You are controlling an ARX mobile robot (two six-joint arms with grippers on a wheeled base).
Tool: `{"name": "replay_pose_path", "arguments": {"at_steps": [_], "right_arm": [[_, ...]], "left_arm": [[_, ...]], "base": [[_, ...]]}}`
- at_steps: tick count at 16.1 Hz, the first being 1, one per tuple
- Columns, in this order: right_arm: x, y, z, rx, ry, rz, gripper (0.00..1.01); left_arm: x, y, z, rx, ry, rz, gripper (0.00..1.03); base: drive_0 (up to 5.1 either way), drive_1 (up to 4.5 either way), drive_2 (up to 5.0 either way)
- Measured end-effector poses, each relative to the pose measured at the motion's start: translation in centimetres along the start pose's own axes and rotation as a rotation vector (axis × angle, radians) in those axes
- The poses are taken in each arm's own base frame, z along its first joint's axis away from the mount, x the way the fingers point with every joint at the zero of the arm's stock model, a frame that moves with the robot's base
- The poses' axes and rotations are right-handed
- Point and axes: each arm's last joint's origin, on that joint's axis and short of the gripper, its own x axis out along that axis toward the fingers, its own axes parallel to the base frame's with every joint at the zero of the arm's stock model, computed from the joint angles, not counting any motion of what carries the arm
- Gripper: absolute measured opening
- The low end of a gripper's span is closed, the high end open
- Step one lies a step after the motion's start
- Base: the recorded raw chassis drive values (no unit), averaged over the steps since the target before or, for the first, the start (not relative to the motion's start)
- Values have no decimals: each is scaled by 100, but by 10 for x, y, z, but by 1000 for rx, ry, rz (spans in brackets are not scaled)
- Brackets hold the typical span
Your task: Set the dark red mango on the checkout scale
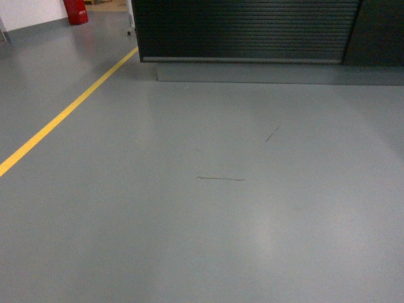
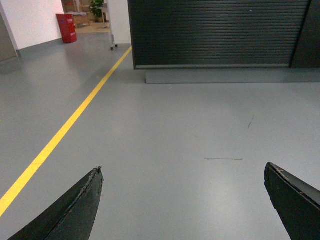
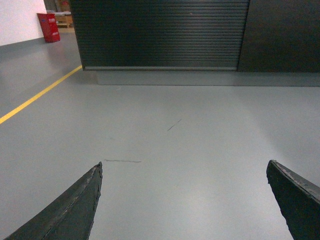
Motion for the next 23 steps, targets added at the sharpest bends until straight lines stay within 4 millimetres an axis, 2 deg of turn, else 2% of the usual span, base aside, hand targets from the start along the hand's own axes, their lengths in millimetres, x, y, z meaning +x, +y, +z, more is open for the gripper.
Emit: {"name": "replay_pose_path", "arguments": {"at_steps": [23], "right_arm": [[0, 0, 0, 0, 0, 0, 98]], "left_arm": [[0, 0, 0, 0, 0, 0, 98]], "base": [[0, 0, 0]]}}
